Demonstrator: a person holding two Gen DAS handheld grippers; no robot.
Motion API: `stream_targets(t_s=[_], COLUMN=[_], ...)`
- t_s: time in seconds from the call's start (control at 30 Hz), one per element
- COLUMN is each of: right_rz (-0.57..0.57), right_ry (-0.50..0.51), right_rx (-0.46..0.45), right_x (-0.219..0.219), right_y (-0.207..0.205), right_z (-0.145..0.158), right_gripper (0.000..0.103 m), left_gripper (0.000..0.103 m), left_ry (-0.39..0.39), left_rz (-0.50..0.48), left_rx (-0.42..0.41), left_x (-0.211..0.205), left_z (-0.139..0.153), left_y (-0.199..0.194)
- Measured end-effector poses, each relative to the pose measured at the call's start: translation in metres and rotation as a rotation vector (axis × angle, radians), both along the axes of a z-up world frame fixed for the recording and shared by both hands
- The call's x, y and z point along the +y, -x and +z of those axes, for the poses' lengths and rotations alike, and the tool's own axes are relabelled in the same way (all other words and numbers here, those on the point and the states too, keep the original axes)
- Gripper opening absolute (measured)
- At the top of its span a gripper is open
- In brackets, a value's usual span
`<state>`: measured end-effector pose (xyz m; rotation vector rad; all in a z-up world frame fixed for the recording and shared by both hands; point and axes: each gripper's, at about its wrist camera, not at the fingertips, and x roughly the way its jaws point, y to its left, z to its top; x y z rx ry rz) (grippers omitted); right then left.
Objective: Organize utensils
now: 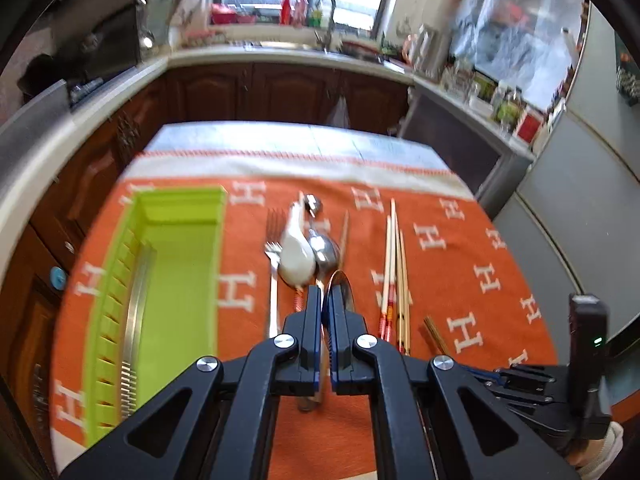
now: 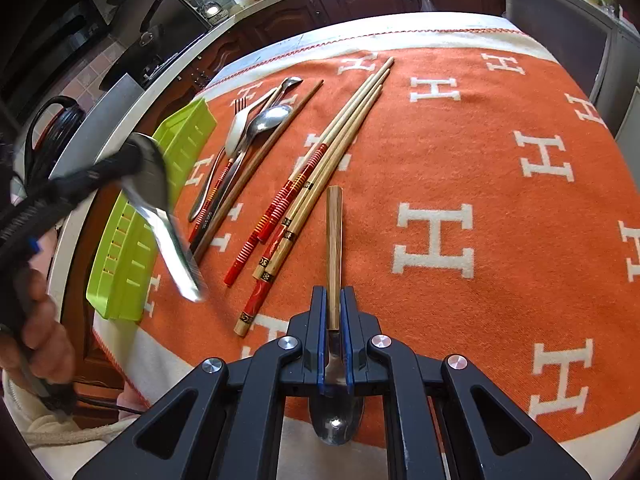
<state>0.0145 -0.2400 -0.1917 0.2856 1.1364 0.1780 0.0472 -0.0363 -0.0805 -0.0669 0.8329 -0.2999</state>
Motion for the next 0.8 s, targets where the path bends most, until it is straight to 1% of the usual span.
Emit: stream_targets(t_s=[0.1, 0.13, 0.23, 0.37, 0.5, 0.57, 0.6, 0.63, 0.7, 0.8], right_rz=[-0.004, -0.004, 0.005, 0.019, 0.041, 0.051, 0.058, 0.065, 0.077, 0.091], right_ry=[0.001, 0.000, -0.003, -0.004, -0.003, -0.004, -0.007, -0.010, -0.022, -0.050], right_rx=[-0.006, -0.010, -0.025, -0.046, -0.067, -0.075, -0.080, -0.085, -0.098, -0.102], right_x=[0.002, 0.004, 0.009, 0.020, 0.036, 0.044, 0.049, 0.054, 0.063, 0.080], right_y=[0.001, 0.000, 0.001, -0.005, -0.016, -0.020, -0.023, -0.026, -0.030, -0.041], right_z=[0.005, 0.007, 0.017, 0.030, 0.046, 0.053, 0.057, 0.061, 0.070, 0.082], right_gripper=[0.007, 0.007, 0.007, 0.007, 0.007, 0.007, 0.007, 0.007, 0.007, 0.007], left_gripper=[0.001, 0.001, 0.001, 0.001, 0.001, 0.001, 0.001, 0.001, 0.001, 0.003], left_ry=[-0.011, -0.026, -0.058, -0.175, -0.295, -0.364, -0.380, -0.395, -0.400, -0.381], left_rz=[0.034, 0.052, 0.087, 0.146, 0.198, 0.208, 0.209, 0.202, 0.186, 0.169], left_rx=[-0.046, -0.063, -0.089, -0.106, -0.069, -0.035, -0.022, 0.001, 0.028, 0.046], left_x=[0.018, 0.026, 0.046, 0.070, 0.086, 0.092, 0.094, 0.097, 0.099, 0.097], left_z=[0.022, 0.031, 0.046, 0.053, 0.039, 0.025, 0.019, 0.010, -0.001, -0.014], left_y=[0.007, 0.010, 0.017, 0.025, 0.024, 0.019, 0.018, 0.017, 0.015, 0.011])
